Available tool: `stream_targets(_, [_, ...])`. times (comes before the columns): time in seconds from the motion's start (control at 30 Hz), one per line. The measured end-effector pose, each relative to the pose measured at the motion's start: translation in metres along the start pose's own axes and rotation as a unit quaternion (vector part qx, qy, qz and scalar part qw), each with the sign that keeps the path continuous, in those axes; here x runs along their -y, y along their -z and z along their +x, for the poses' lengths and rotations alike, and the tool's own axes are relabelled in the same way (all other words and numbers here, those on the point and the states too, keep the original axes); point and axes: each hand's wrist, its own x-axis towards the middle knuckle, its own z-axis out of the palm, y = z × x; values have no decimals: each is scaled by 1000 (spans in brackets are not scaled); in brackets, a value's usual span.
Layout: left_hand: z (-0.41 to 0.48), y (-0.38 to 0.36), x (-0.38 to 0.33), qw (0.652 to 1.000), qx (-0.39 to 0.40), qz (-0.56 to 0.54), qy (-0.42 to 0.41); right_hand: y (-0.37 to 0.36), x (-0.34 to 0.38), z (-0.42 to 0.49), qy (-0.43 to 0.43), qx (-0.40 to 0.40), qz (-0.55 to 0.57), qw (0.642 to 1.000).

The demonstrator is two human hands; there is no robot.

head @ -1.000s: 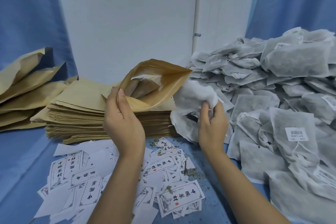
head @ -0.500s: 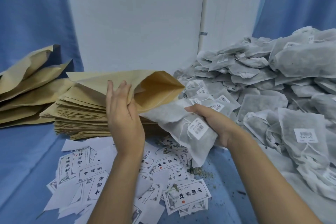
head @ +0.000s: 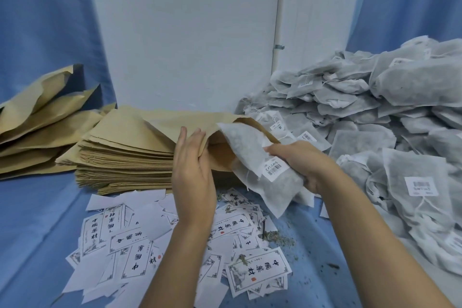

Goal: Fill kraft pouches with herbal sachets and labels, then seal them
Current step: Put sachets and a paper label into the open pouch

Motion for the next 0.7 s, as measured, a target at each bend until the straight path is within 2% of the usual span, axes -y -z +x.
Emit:
stream_targets(0.1, [4,2,-1,1000,-19,-11,7,3,3,-3,3,-7,-55,998])
stream_targets(0.23, [2,3,-2,1000,7,0,-12,1,7,-5,12,-31,-70,997])
stream_targets(0.37, [-2,0,0,999,18,38,-22,-1,9,-6,-3,-13,83,996])
stream_targets(0.57, [-7,-4,-1,998,40,49,-24,-21,16,-14,-30,84,259,962])
stream_targets(0.6, [-7,-4,-1,998,41,49,-28,-28,16,-12,-28,73,278,957])
stream_targets(0.7, [-8,-6,-3,997,41,52,-44,-50,20,2,-10,-32,317,948])
